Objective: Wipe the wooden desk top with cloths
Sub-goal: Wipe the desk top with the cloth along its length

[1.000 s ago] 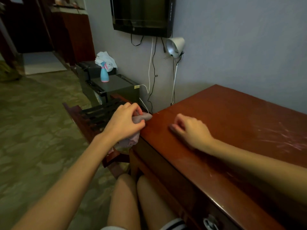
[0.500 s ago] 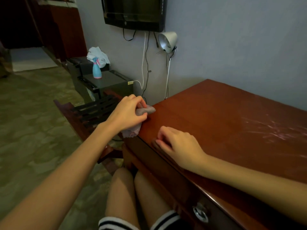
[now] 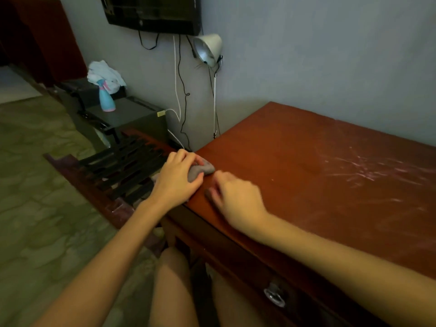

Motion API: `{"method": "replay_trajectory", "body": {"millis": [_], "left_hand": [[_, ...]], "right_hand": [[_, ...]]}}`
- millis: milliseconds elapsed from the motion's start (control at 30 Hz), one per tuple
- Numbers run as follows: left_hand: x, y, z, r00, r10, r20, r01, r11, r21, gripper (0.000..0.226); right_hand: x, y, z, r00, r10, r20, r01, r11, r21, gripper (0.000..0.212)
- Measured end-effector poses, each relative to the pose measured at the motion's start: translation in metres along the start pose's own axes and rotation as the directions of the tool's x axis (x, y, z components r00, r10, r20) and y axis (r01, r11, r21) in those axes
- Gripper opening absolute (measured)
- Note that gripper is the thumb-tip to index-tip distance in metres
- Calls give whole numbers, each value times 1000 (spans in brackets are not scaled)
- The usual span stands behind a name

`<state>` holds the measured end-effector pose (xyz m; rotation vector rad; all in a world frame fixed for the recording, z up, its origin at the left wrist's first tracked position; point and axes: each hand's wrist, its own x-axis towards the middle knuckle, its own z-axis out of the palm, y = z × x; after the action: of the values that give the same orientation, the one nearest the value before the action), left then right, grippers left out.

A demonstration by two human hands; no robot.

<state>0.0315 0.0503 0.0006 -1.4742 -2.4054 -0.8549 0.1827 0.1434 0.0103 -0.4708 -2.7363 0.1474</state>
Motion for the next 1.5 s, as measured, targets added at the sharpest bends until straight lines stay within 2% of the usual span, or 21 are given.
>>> {"method": "replay_trajectory", "body": {"millis": [100, 200, 267, 367, 467, 567, 667, 733, 833, 967, 1067, 1167, 1333, 1400, 1500], "left_hand": [[2, 3, -4, 999, 5, 35, -7, 998, 65, 24], [5, 8, -11, 996, 11, 87, -29, 978, 208, 29], [3, 14, -15, 997, 11, 70, -28, 969, 246, 30], [-6, 32, -13, 997, 66, -33, -57, 975, 216, 23], [-13, 51, -6, 988, 110, -104, -88, 976, 198, 14], [-12, 57, 1, 988, 107, -112, -89, 983, 160, 15], [-4, 60, 6, 990, 118, -83, -109, 989, 105, 18], [-1, 65, 12, 991, 119, -55, -116, 992, 57, 20], [-6, 71, 28, 993, 114, 11, -114, 993, -8, 19], [-9, 68, 32, 999, 50, -21, -52, 984, -173, 20], [-9, 68, 29, 998, 41, -38, -48, 975, -218, 21], [-10, 65, 29, 997, 29, -67, -44, 972, -232, 21], [-10, 63, 29, 997, 2, -78, -23, 962, -271, 22], [-11, 65, 28, 997, 7, -81, -29, 963, -267, 22], [-10, 65, 28, 997, 4, -72, -24, 962, -271, 23]], "right_hand": [[-34, -13, -11, 985, -160, -70, 161, 987, 12, 17], [-58, 18, -33, 989, -123, 85, 116, 990, 83, 18], [-60, 49, -40, 994, -44, 101, 38, 997, 64, 20], [-34, 83, -41, 993, 100, 56, -100, 995, 10, 21], [0, 79, -28, 987, 159, 11, -158, 987, -40, 21], [-12, 38, -17, 1000, 23, 4, -23, 999, -27, 23], [-54, 14, -27, 988, -156, 17, 155, 985, 75, 21], [-71, 21, -38, 980, -193, 41, 187, 973, 133, 20], [-71, 55, -46, 991, -93, 92, 81, 989, 125, 21], [-37, 103, -42, 992, 116, 58, -115, 993, -27, 22], [-6, 100, -33, 981, 192, 26, -189, 977, -94, 21], [-2, 58, -21, 989, 148, 12, -147, 985, -95, 26], [-65, 7, -29, 991, -132, 26, 131, 991, 35, 26], [-84, 14, -41, 990, -121, 68, 116, 991, 72, 24], [-94, 41, -55, 991, 5, 131, -16, 997, 77, 16]]}}
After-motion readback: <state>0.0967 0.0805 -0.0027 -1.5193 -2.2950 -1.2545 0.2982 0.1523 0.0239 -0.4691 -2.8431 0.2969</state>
